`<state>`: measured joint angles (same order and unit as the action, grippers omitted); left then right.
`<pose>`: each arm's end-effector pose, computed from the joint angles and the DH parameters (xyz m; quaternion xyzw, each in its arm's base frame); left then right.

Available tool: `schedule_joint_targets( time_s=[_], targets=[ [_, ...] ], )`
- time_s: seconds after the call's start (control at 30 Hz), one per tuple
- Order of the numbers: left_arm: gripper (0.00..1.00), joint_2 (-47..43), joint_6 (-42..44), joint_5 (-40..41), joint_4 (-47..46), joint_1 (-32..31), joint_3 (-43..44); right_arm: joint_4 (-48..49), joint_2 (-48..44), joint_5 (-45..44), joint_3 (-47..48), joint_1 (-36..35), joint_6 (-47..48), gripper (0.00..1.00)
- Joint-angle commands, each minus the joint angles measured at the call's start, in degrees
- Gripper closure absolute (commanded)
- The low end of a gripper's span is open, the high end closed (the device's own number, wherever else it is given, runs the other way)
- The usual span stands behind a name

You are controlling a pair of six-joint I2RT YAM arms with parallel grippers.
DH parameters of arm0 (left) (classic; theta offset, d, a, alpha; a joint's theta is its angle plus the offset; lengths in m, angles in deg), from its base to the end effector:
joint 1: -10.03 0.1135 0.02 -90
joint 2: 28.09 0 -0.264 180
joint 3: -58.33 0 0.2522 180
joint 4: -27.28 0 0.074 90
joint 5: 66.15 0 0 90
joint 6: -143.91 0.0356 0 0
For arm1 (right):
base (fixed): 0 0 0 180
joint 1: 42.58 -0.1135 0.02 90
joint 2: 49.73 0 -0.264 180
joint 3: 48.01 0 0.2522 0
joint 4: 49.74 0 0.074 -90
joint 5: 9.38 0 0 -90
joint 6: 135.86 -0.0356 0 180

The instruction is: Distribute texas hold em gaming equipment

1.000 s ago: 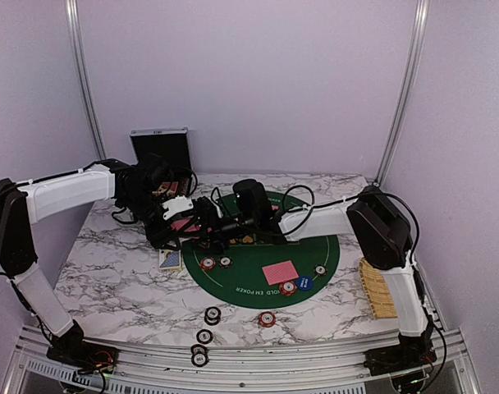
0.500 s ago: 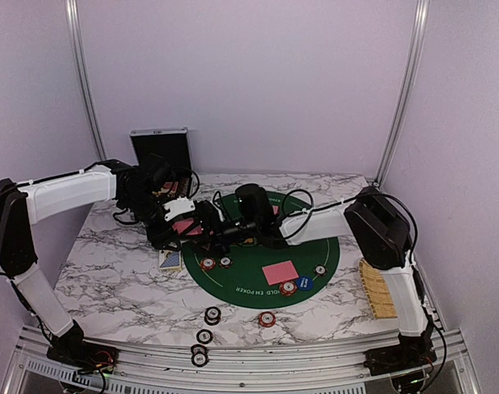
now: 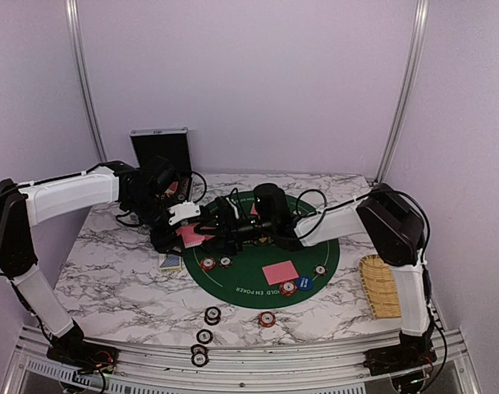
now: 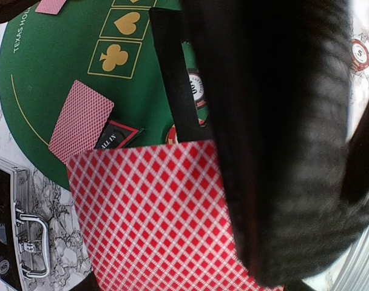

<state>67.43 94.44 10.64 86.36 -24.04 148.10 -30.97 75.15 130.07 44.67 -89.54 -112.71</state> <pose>0.2792 -0.1986 0.2527 0.6074 0.7560 -0.0999 0.2224 0.3071 0.3685 0.1731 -0.1321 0.7470 0.6507 0.0322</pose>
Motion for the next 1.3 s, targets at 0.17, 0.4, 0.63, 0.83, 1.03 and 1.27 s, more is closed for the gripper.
schedule_joint_targets(
  time_s=[0.17, 0.4, 0.63, 0.83, 1.03, 1.27],
  targets=[
    [1.0, -2.1, 0.6, -1.6, 1.3, 0.0, 0.4, 1.8, 2.0, 0.4, 4.8, 0.0, -2.6, 0.19],
    [1.0, -1.9, 0.6, -1.8, 1.3, 0.0, 0.7, 4.2, 5.4, 1.1, 7.0, -0.6, -5.4, 0.2],
    [1.0, -1.6, 0.6, -2.4, 1.4, 0.0, 0.9, 5.5, 7.3, 0.6, 8.7, -0.9, -7.0, 0.2],
    [1.0, -1.3, 0.5, -3.0, 1.6, -0.1, 1.0, 5.3, 9.6, 0.6, 11.7, -1.4, -8.1, 0.2],
    [1.0, -1.2, 0.5, -3.1, 1.8, -0.1, 1.0, 4.8, 11.6, 0.7, 14.5, -1.7, -9.1, 0.2],
    [1.0, -1.4, 0.7, -3.0, 1.9, -0.1, 0.8, 3.7, 12.1, 0.1, 13.8, -1.1, -8.8, 0.26]
  ],
)
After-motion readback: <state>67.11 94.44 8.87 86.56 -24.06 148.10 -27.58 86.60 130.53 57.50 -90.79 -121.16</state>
